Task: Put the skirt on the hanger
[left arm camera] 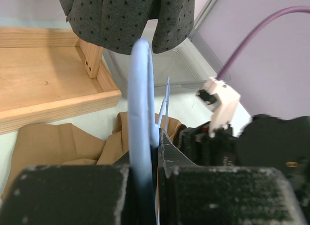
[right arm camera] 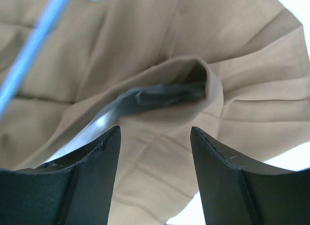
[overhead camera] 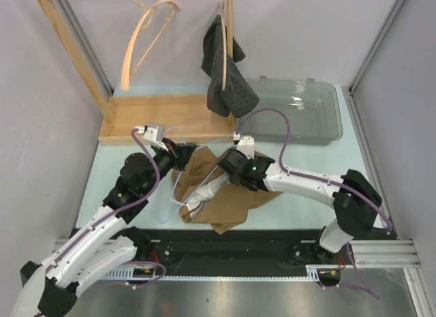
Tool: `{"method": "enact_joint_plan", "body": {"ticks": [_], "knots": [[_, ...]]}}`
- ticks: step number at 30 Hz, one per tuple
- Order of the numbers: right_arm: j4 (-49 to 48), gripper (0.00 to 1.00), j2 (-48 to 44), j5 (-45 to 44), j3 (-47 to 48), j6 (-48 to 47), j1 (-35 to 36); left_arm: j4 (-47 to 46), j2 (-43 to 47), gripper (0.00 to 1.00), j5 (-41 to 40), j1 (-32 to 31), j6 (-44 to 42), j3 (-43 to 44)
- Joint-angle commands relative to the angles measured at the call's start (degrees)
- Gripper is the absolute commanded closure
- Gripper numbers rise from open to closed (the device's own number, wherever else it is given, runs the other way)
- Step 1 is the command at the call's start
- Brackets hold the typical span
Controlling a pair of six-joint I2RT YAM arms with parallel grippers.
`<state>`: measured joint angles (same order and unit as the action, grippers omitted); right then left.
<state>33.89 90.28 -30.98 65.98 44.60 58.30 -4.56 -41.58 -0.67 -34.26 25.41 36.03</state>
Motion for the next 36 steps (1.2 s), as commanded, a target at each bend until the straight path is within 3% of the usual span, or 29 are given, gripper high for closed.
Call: {"method": "enact_joint_plan", "body": {"ticks": [1,8,11,12,14,20,25,32,36], "knots": [[-2.4,0.37,3.2,-2.1,4.2,2.5,-1.0,-0.3,0.5,1.0,1.2,-0.1,-1.5,2.7],[-1.1,0.43,7.7,-3.9,6.3,5.5,-2.5,0.5,0.5,1.0,2.2,-0.1,-2.0,2.9],[1.2,0.63,8.7,-4.2,6.3,7.0,-2.4,0.9,0.4,1.0,2.3,-0.1,-2.7,3.2],[2.5,0.79,8.9,-4.9,6.2,7.3,-2.2,1.0,0.4,1.0,2.3,-0.2,-2.9,3.3],[3.5,1.0,8.7,-5.8,5.8,7.5,-1.2,1.4,0.4,1.0,2.6,-0.2,-3.4,3.7],[7.6,1.0,4.1,-9.9,5.0,7.4,2.7,2.6,0.9,1.0,3.7,-0.2,-4.7,4.3],[7.3,1.0,-3.2,-9.5,-1.0,8.0,4.4,4.1,1.0,1.0,9.2,-0.1,-6.8,4.7],[-1.9,1.0,-15.3,-3.2,-15.7,7.4,2.8,7.3,3.0,1.0,11.0,-0.1,-8.4,4.1],[-6.6,0.98,-17.4,0.5,-20.2,4.9,0.9,6.5,2.6,1.0,14.4,-0.1,-8.6,4.0]]}}
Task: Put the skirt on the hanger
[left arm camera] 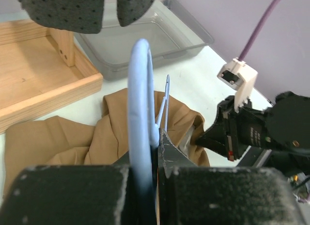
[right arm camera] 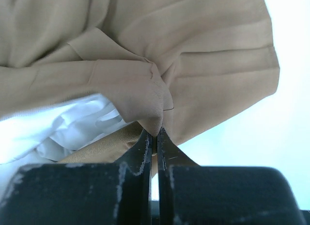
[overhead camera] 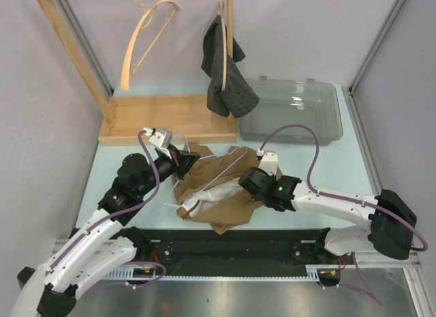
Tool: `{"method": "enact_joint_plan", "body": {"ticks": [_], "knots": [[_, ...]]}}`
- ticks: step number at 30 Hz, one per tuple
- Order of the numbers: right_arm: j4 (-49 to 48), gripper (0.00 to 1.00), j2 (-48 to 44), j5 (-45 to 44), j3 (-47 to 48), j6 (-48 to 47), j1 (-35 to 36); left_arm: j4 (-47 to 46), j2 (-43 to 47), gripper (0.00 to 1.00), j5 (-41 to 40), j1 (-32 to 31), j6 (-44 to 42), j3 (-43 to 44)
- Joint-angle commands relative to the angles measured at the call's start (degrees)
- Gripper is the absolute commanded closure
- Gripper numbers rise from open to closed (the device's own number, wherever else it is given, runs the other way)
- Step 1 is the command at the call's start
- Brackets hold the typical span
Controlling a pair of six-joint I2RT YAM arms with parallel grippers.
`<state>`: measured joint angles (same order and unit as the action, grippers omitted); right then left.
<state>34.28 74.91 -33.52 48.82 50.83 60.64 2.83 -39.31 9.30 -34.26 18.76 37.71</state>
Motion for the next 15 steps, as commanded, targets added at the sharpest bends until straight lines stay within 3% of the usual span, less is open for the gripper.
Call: {"method": "enact_joint_plan", "body": {"ticks": [1,4,7,8,11,15], "knots": [[-8.0,0.96,-2.0,3.7,-3.4,-2.0,-1.7,-1.6,0.4,1.0,4.7,-0.1,-1.9,2.1],[-10.9,0.91,-0.2,6.5,-4.1,-3.5,-3.0,-2.1,0.3,1.0,8.1,-0.2,-2.3,1.8],[-13.0,0.77,1.3,7.6,-4.2,-2.9,-3.9,-2.0,0.2,1.0,10.6,-0.1,-2.4,2.1],[-14.1,0.67,1.4,7.7,-4.1,-2.9,-4.1,-1.9,0.0,1.0,10.6,-0.2,-2.2,2.2],[-14.9,0.53,0.1,6.7,-4.1,-1.8,-4.2,-1.4,0.0,1.0,8.2,-0.2,-1.5,2.3],[-13.9,0.47,-2.9,4.1,-3.5,-3.4,-2.6,-0.6,-0.6,1.0,2.9,-0.3,-0.3,2.7]]}}
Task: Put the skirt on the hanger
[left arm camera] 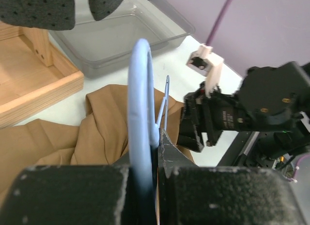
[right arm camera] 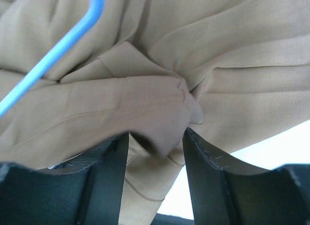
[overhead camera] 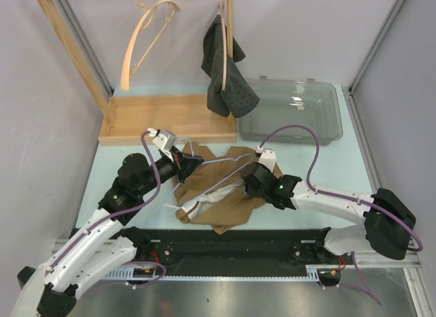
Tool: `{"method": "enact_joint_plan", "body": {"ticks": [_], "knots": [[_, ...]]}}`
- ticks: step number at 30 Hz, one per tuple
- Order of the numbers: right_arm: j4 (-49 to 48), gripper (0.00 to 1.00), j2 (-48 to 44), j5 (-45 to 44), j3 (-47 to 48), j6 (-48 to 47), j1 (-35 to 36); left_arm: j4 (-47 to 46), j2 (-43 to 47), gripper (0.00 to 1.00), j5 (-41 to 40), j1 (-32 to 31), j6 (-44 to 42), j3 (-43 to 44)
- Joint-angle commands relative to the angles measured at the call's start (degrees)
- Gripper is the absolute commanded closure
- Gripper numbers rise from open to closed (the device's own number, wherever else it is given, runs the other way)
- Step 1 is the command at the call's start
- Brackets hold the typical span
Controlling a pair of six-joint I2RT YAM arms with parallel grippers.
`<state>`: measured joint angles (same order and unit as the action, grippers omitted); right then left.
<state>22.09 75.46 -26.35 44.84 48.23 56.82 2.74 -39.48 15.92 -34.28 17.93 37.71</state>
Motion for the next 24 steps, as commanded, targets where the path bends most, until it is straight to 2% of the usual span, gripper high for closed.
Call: {"method": "enact_joint_plan", "body": {"ticks": [1,6,10,16,24], "knots": [[-1.2,0.46,-4.3,-3.9,1.1,-1.4,1.7,-0.2,-0.8,1.0,-5.8,-0.3,1.0,2.9],[3.0,0.51,-6.7,-9.2,3.5,-3.8,5.8,-0.5,-1.9,1.0,-8.0,-0.3,2.0,3.9],[2.9,0.6,-7.5,-11.4,5.3,-6.9,8.5,-0.2,-3.3,1.0,-9.4,-0.5,2.7,4.5],[1.9,0.58,-1.0,-10.9,9.2,-8.9,8.0,-0.6,-4.1,1.0,-9.4,-1.0,3.0,4.6],[6.3,0.55,5.8,-11.1,12.8,-4.7,5.1,-0.3,-3.9,1.0,-10.0,-1.5,3.0,4.5]]}}
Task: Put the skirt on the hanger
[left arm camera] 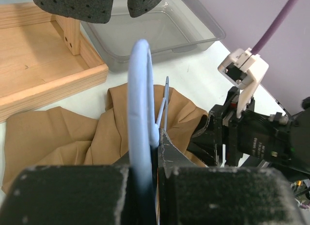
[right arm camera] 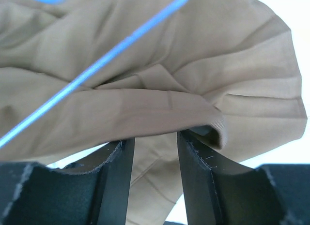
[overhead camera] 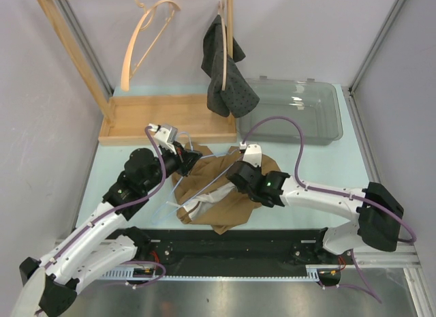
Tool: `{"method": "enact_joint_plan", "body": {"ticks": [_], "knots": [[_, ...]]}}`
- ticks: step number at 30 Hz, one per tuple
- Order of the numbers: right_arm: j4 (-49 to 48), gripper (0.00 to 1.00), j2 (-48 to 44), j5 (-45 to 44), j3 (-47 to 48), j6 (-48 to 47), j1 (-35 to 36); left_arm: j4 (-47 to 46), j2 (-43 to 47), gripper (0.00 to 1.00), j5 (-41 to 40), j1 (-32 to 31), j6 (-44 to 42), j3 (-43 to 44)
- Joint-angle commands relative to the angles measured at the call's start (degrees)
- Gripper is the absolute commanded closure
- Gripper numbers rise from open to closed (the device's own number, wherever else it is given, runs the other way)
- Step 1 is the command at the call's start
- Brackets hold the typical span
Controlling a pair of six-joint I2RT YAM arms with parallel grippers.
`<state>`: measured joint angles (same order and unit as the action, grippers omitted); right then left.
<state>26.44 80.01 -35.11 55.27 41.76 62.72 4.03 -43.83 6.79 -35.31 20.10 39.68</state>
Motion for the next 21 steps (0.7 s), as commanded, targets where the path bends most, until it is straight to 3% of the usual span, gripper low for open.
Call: {"method": "enact_joint_plan", "body": {"ticks": [1,18,21], "knots": [[1.9,0.55,1.6,-2.1,2.4,1.7,-1.0,-1.6,0.5,1.0,-0.9,-0.5,0.8,2.5],[-4.7,0.6,9.2,-2.9,2.4,0.3,-0.5,-0.7,1.2,1.0,-1.3,-0.8,0.4,1.8],[-5.3,0.64,10.3,-4.1,2.4,0.5,-0.2,-0.5,1.5,1.0,-1.4,-0.8,0.4,1.7]]}}
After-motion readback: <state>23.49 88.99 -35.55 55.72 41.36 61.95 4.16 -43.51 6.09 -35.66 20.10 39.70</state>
